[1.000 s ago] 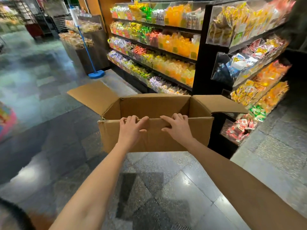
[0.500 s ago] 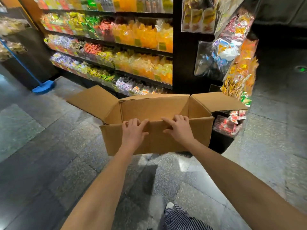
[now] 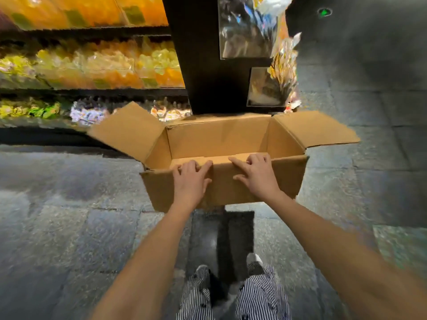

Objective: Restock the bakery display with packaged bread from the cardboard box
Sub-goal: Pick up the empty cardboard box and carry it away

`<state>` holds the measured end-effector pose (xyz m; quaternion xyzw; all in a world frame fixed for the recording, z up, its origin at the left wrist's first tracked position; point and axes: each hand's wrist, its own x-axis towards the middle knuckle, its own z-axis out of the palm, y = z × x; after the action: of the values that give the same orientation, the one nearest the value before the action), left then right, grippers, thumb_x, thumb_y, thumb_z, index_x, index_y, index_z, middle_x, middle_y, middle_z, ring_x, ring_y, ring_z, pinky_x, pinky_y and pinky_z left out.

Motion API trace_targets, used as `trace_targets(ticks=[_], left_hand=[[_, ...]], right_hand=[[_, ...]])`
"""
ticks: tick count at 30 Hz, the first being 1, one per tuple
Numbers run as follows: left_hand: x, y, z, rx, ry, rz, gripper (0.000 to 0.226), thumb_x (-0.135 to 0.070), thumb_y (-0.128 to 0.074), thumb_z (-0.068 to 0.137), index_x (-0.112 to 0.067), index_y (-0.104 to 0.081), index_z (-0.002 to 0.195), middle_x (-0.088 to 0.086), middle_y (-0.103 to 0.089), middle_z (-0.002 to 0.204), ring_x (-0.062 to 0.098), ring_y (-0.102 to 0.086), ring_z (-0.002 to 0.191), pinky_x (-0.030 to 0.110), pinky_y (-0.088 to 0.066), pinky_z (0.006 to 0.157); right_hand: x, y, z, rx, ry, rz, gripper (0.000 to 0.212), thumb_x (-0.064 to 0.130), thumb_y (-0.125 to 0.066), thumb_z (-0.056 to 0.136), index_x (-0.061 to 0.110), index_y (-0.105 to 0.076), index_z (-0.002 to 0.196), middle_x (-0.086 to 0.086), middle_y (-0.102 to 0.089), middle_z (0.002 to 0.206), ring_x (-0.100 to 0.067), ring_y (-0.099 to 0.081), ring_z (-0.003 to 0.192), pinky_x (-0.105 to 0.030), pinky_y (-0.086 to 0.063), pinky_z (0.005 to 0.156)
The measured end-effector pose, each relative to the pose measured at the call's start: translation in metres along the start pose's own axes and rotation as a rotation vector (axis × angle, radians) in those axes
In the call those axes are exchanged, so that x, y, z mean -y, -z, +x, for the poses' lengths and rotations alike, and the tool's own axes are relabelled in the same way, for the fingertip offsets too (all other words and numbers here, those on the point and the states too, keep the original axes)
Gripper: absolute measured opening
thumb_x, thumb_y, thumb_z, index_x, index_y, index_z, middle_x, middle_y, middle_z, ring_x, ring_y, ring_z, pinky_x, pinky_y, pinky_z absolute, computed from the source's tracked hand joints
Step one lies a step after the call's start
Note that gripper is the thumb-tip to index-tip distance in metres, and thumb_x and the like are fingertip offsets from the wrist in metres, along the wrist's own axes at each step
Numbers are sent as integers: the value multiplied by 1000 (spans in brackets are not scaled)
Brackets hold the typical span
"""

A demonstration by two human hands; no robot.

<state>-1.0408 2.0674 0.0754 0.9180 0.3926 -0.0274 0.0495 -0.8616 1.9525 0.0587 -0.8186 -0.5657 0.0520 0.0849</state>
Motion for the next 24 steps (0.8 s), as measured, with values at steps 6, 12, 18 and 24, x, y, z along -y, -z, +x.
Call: trace_targets(ticks=[6, 12, 18, 24], left_hand=[[31, -114, 29, -30, -102, -22, 48, -43, -54, 96, -37, -40, 142, 3, -51, 118, 23, -46, 113, 44, -28, 104], [45, -286, 76, -178, -179, -49, 46, -35, -74, 84, -27, -60, 127, 10, -59, 100, 29, -55, 96, 45, -36, 90], [59, -450, 121, -307, -214, -67, 46, -32, -79, 79, -26, -63, 122, 9, -60, 99, 29, -56, 93, 44, -38, 89], [81, -579, 145, -346, -278, -42, 50, -29, -83, 75, -26, -64, 122, 10, -61, 100, 30, -58, 93, 44, -38, 86]], right_hand=[[-7, -117, 8, -56, -51, -5, 55, 41, -70, 86, 35, -54, 138, -9, -54, 92, -28, -50, 88, -41, -34, 82], [-56, -273, 32, -164, -9, -37, 56, 36, -76, 81, 31, -59, 134, -9, -53, 86, -28, -51, 83, -38, -33, 77], [-100, -435, 56, -282, 33, -82, 54, 34, -78, 81, 28, -60, 132, -12, -57, 90, -30, -54, 84, -40, -40, 76], [-124, -573, 61, -372, 41, -82, 58, 33, -76, 83, 29, -56, 137, -12, -57, 92, -29, -53, 86, -40, -35, 77]])
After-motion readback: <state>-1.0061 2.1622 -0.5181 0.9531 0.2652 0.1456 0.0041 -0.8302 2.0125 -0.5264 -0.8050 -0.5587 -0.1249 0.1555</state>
